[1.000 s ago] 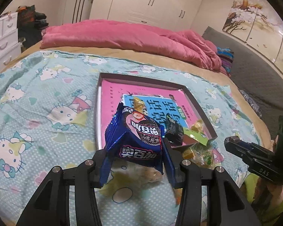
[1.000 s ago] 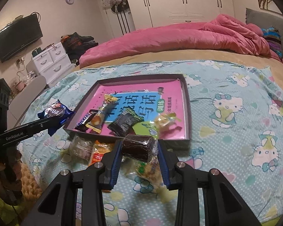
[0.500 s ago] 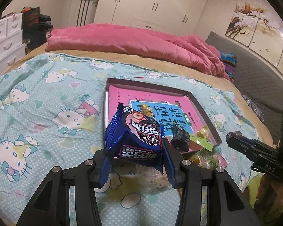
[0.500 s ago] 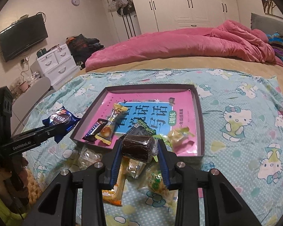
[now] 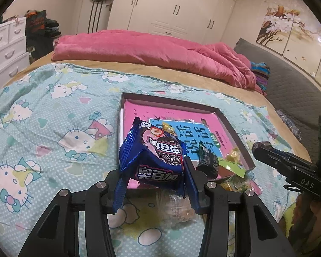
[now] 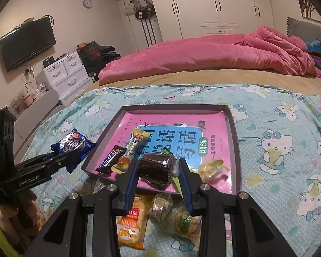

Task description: Organize snacks

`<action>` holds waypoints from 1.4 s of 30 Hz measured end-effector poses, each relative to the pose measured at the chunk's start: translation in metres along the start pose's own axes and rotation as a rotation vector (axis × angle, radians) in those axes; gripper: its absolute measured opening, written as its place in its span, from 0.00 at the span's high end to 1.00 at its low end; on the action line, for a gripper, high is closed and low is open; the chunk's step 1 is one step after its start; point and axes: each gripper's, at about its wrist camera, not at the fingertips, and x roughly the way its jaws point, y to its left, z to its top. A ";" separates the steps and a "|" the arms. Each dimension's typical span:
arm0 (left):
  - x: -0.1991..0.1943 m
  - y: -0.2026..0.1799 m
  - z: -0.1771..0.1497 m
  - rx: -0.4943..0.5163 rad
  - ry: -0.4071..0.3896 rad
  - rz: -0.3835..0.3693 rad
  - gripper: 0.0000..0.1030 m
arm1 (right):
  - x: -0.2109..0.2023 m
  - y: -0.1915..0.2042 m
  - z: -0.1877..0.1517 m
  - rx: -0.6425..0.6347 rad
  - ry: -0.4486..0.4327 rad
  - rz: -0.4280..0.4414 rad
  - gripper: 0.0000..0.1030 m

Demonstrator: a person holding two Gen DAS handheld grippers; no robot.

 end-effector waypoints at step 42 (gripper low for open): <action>0.061 -0.004 -0.012 0.041 0.068 -0.023 0.52 | 0.072 0.032 -0.009 -0.069 0.142 0.047 0.64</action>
